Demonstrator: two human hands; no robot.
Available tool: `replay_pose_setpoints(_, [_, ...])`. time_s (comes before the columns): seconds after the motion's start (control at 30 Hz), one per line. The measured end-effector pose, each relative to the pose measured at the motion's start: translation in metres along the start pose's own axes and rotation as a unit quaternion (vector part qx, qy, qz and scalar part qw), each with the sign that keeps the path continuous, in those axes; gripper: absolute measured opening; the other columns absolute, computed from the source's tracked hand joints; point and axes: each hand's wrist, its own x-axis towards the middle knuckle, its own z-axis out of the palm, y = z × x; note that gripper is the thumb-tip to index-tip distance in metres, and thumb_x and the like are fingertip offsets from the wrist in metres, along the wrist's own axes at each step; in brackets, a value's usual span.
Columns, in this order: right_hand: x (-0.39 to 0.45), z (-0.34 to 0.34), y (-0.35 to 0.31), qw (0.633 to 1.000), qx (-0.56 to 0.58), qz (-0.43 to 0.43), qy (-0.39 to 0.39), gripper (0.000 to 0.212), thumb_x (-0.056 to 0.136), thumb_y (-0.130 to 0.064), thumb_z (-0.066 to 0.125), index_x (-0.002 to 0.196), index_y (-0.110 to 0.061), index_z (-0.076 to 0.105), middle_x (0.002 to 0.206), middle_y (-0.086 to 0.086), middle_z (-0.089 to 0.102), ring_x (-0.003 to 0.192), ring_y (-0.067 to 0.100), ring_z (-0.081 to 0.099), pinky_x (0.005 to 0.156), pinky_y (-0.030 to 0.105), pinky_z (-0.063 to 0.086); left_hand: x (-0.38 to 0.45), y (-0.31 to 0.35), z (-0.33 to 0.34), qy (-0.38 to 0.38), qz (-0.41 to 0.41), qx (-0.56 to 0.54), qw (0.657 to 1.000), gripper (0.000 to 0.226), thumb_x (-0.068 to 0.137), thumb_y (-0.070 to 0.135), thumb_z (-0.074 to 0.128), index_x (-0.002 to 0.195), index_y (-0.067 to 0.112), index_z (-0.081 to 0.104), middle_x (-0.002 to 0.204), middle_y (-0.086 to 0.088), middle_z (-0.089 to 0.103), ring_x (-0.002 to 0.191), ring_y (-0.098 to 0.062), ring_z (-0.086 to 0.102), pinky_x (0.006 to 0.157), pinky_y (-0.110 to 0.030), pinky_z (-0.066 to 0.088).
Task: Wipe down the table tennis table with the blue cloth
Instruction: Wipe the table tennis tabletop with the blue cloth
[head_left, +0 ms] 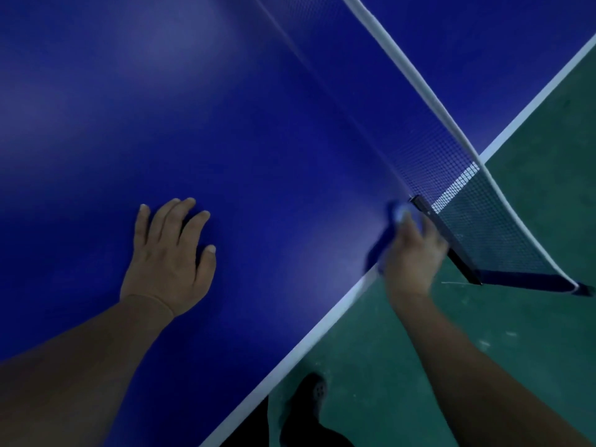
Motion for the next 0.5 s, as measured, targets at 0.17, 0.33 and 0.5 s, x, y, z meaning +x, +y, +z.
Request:
replay_pose_setpoints(0.17, [0.01, -0.022, -0.003, 0.998, 0.046, 0.009, 0.034, 0.023, 0.102, -0.031, 0.053, 0.114, -0.036, 0.072, 0.123, 0.004, 0.059, 0.109, 0.03, 0.053, 0.091, 0.042, 0.042, -0.001, 0.0, -0.001, -0.011, 0.003, 0.002, 1.0, 0.058, 0.093, 0.038, 0.032, 0.136, 0.003, 0.049, 0.148, -0.016, 0.039, 0.144, -0.032, 0.029, 0.121, -0.058, 0.005])
replay_pose_setpoints(0.33, [-0.02, 0.016, -0.106, 0.97, 0.078, -0.23, -0.004, 0.04, 0.087, 0.008, 0.056, 0.119, -0.01, 0.072, 0.128, 0.017, 0.065, 0.113, 0.05, 0.056, 0.099, 0.05, 0.045, 0.0, -0.002, 0.001, -0.014, 0.01, 0.004, 1.0, 0.058, 0.094, 0.038, 0.031, 0.137, 0.003, 0.047, 0.15, -0.016, 0.037, 0.145, -0.032, 0.028, 0.12, -0.06, 0.006])
replay_pose_setpoints(0.5, [-0.009, 0.024, -0.069, 0.975, 0.07, -0.208, -0.019, 0.044, 0.086, 0.016, 0.054, 0.126, 0.002, 0.065, 0.139, 0.028, 0.053, 0.124, 0.058, 0.045, 0.105, 0.061, 0.037, 0.0, -0.005, 0.003, -0.013, 0.002, 0.0, 1.0, 0.057, 0.094, 0.038, 0.032, 0.137, 0.005, 0.048, 0.15, -0.014, 0.038, 0.144, -0.032, 0.029, 0.12, -0.061, 0.009])
